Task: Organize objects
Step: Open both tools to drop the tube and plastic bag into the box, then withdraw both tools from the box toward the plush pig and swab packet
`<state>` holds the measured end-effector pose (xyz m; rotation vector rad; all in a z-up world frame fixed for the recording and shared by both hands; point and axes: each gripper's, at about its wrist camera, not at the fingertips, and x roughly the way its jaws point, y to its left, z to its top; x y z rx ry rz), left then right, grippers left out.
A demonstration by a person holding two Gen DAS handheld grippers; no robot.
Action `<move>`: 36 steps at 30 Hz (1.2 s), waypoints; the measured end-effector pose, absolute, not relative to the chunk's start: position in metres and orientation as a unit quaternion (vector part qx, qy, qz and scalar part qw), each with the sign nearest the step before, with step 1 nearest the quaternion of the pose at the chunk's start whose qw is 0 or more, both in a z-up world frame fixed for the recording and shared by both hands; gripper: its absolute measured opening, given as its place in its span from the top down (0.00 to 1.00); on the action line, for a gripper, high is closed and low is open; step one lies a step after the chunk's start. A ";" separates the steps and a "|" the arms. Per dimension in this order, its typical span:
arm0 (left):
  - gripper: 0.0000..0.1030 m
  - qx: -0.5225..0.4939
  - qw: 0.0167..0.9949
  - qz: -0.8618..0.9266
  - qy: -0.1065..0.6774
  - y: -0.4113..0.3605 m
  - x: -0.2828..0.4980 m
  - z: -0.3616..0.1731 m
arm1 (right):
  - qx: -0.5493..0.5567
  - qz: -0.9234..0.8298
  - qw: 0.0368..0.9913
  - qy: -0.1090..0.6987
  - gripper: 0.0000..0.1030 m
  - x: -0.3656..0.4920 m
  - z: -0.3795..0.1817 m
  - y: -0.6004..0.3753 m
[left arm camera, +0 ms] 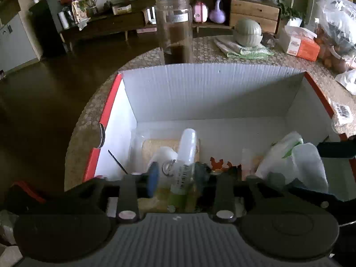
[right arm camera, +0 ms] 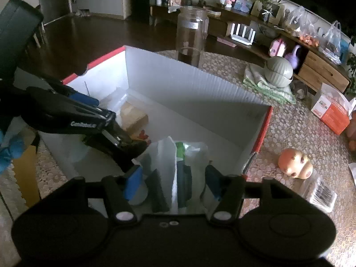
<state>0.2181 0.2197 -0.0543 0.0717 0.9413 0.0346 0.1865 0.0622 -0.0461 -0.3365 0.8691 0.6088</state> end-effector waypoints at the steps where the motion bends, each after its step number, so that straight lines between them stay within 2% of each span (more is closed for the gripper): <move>1: 0.33 0.035 0.893 0.019 0.449 0.219 0.216 -0.052 | -0.159 0.290 0.850 0.411 0.39 0.185 -0.044 0.061; 2: 0.31 0.035 0.895 0.018 0.444 0.219 0.214 -0.050 | -0.158 0.290 0.851 0.409 0.39 0.184 -0.042 0.059; 13: 0.31 0.029 0.904 0.011 0.426 0.207 0.189 -0.028 | -0.134 0.306 0.858 0.389 0.38 0.165 -0.015 0.039; 16: 0.31 0.024 0.908 0.007 0.419 0.203 0.178 -0.020 | -0.135 0.306 0.863 0.378 0.32 0.157 -0.008 0.031; 26: 0.31 0.009 0.916 -0.014 0.401 0.177 0.136 0.002 | -0.116 0.316 0.869 0.363 0.27 0.128 0.008 0.000; 32: 0.26 0.008 0.918 -0.031 0.396 0.153 0.115 0.008 | -0.116 0.325 0.869 0.354 0.22 0.111 0.015 -0.026; 34: 0.19 0.004 0.916 -0.037 0.400 0.144 0.111 0.008 | -0.116 0.328 0.868 0.353 0.21 0.106 0.016 -0.037; 36: 0.16 0.004 0.916 -0.042 0.400 0.135 0.105 0.009 | -0.119 0.330 0.868 0.353 0.20 0.102 0.015 -0.048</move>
